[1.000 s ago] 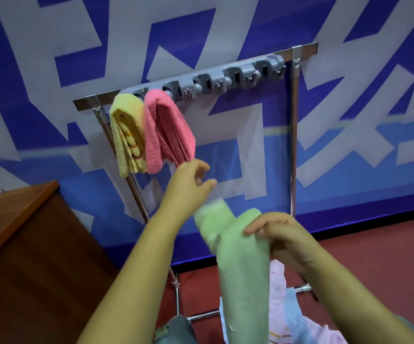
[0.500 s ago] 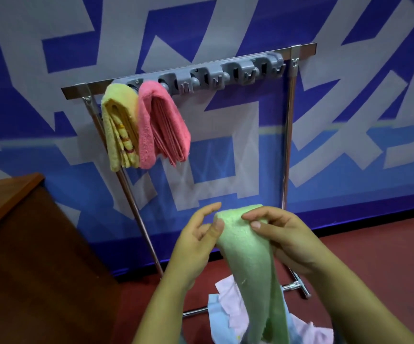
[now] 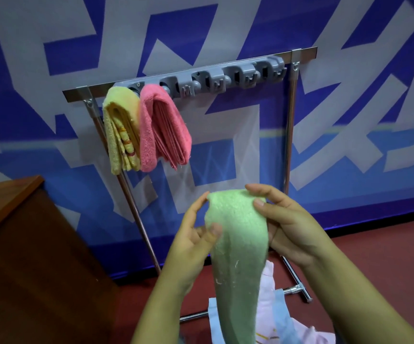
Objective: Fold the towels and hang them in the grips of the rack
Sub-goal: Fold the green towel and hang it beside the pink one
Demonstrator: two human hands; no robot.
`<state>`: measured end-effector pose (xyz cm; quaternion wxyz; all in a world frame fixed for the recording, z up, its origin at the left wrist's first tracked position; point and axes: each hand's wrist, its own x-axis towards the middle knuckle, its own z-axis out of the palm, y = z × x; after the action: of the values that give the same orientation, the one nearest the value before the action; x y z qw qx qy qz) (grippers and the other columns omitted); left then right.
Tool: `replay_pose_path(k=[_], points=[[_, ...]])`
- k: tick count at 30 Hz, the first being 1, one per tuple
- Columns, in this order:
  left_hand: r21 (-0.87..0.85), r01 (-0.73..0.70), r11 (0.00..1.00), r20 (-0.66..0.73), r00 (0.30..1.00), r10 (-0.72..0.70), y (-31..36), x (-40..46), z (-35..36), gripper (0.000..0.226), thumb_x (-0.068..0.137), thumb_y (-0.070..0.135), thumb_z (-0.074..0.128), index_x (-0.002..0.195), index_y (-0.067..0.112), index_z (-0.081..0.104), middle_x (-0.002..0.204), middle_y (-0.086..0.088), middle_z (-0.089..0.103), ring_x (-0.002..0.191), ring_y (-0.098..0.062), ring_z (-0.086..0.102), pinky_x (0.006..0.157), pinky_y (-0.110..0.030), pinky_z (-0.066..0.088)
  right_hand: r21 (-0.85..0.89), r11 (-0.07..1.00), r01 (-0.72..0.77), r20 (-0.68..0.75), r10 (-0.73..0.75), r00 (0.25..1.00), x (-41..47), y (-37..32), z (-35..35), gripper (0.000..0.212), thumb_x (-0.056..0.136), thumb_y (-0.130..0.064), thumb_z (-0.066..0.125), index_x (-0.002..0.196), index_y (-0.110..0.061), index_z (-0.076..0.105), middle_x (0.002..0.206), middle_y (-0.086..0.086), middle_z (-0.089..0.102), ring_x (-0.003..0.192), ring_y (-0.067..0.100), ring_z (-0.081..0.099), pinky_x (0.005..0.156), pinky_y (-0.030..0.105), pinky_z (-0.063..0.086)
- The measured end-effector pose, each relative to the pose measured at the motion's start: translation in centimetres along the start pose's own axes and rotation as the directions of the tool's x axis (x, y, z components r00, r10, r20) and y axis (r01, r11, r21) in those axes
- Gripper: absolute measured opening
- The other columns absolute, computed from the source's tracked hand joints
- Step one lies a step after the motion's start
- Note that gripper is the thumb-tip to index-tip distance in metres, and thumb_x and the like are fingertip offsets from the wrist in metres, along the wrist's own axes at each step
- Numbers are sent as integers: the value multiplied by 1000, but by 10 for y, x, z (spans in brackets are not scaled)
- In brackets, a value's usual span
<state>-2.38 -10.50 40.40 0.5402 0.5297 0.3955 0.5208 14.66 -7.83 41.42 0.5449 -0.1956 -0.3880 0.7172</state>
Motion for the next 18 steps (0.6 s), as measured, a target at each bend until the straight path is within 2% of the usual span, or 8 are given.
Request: replay_pose_path(k=[3,6,8,10,12,15,18], points=[[-38,-14,999,47,999,16,3,-5,-3,70,71,11,72,125,45,43,98,-9,74,94,-22,70,77,-33,56,103,995,16,48,-21,999,3,-7,6,33,78,-5,50,98,-19,72,81,7,71,68,15,69,60,27,58],[-143,-48,989,77,995,60,11,-7,-4,78,61,13,82,119,55,51,107,-12,71,100,-25,68,82,-40,56,179,983,32,54,-43,998,5,-11,6,44,79,-6,51,119,-22,62,82,7,67,70,14,67,61,27,57],[-213,-75,974,57,994,89,22,-7,0,73,61,9,84,113,54,59,108,-13,71,99,-25,68,79,-39,57,211,978,3,40,-12,999,6,-11,2,59,71,-10,69,126,-27,58,90,14,56,81,18,59,67,28,56],[-252,-96,963,13,995,102,34,-5,5,59,70,1,74,107,45,67,103,-12,73,93,-24,70,76,-37,58,193,980,-41,31,36,999,5,-9,-3,85,54,-20,87,129,-36,52,104,19,41,96,25,46,70,33,54],[-251,-118,961,-17,993,117,45,-2,11,51,70,2,70,110,35,68,94,-11,74,84,-21,71,70,-33,58,142,988,-66,26,63,998,0,-8,-4,98,45,-33,92,130,-46,45,103,19,44,89,25,51,67,32,54],[-227,-106,968,-51,994,97,57,5,13,49,68,8,65,114,24,65,79,-8,72,71,-17,70,63,-27,57,-15,998,-65,72,66,995,-12,-4,-2,87,62,-49,77,132,-57,26,86,11,68,65,18,63,60,28,54],[-176,-81,981,-48,996,74,60,10,11,52,67,12,65,119,21,63,86,-10,69,76,-16,68,68,-25,57,-166,985,37,122,-17,992,-21,-2,-3,88,61,-51,80,128,-65,26,75,7,55,61,15,49,62,26,47]])
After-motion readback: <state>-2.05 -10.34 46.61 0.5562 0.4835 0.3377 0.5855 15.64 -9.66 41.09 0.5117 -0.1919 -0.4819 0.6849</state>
